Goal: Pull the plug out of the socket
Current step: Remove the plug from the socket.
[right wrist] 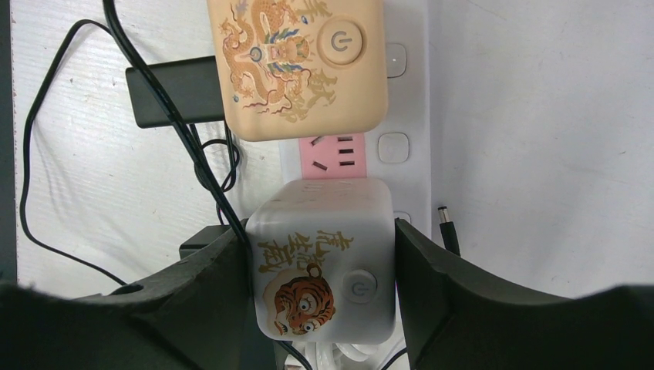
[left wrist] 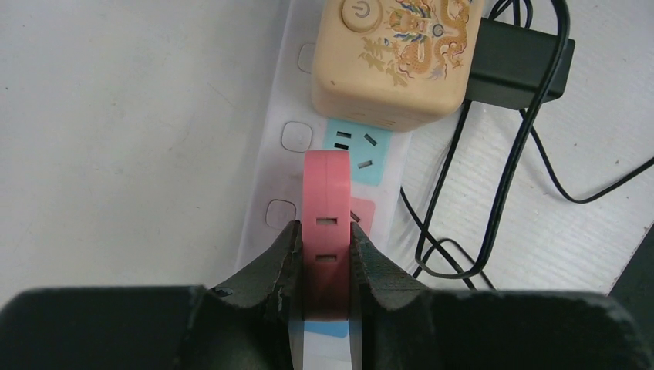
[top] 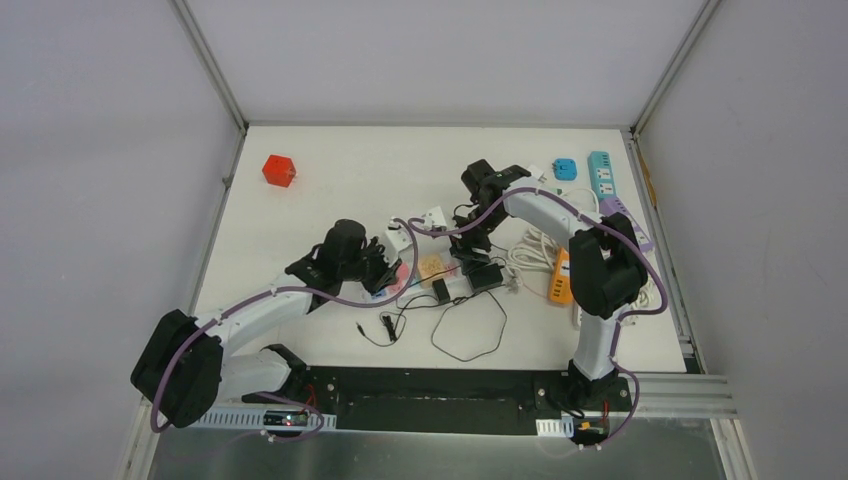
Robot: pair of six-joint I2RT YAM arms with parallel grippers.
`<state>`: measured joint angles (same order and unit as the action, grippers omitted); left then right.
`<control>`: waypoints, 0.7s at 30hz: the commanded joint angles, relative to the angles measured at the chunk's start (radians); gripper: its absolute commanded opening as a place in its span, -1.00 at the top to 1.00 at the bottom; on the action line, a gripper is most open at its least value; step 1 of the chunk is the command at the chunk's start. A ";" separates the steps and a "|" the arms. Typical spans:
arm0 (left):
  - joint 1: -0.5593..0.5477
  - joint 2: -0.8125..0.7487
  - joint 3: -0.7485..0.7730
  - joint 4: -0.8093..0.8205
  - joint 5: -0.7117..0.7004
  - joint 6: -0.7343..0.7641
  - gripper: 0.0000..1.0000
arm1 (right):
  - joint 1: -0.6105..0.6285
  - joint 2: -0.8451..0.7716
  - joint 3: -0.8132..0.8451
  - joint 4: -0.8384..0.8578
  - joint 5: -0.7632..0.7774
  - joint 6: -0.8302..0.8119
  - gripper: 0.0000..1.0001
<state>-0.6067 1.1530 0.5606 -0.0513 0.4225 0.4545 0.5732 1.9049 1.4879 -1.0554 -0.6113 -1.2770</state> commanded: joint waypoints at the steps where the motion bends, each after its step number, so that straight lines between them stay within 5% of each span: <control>1: -0.048 -0.014 0.013 0.092 -0.040 0.003 1.00 | -0.007 0.009 -0.038 0.009 0.100 -0.014 0.23; 6: -0.114 -0.091 -0.058 0.101 -0.107 0.168 1.00 | -0.006 0.014 -0.036 0.011 0.102 -0.012 0.23; 14: -0.085 -0.058 -0.027 0.113 -0.075 -0.014 1.00 | -0.004 0.028 -0.035 0.010 0.114 -0.010 0.23; 21: -0.117 -0.085 -0.058 0.107 -0.166 0.121 1.00 | -0.004 0.030 -0.037 0.011 0.117 -0.010 0.23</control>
<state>-0.6937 1.0950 0.5076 -0.0170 0.3061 0.5179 0.5716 1.9045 1.4868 -1.0557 -0.6094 -1.2789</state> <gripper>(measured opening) 0.197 0.624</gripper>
